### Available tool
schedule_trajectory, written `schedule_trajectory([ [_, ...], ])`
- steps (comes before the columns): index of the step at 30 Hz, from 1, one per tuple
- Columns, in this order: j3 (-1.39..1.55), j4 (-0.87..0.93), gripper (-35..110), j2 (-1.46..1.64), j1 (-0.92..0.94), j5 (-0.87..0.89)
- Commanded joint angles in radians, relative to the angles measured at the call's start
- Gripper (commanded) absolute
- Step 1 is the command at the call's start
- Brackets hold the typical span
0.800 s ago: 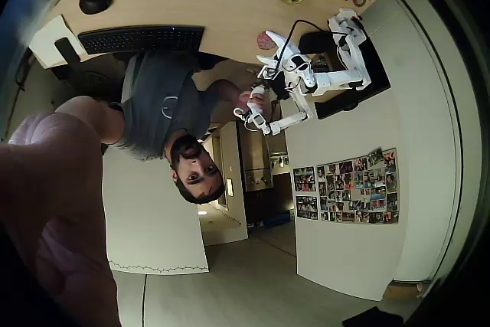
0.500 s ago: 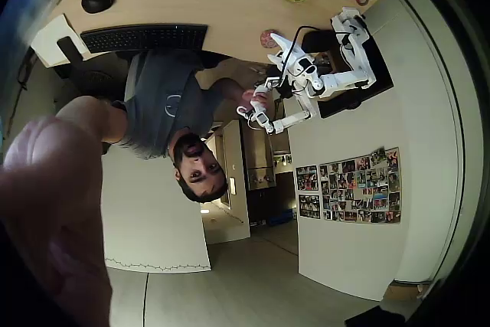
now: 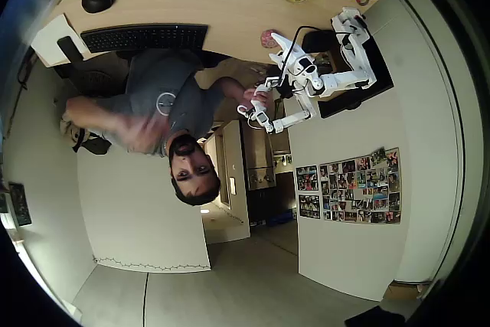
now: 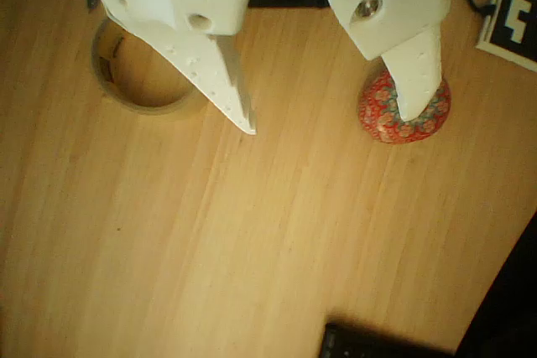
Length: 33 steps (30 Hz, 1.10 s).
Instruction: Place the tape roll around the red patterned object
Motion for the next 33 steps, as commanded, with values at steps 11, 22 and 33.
schedule_trajectory([
  [11,-0.071,0.052,44,-0.074,-0.081,0.011],
  [22,-0.106,0.061,45,-0.144,-0.11,0.086],
  [33,-0.103,0.127,46,-0.064,-0.094,0.095],
])
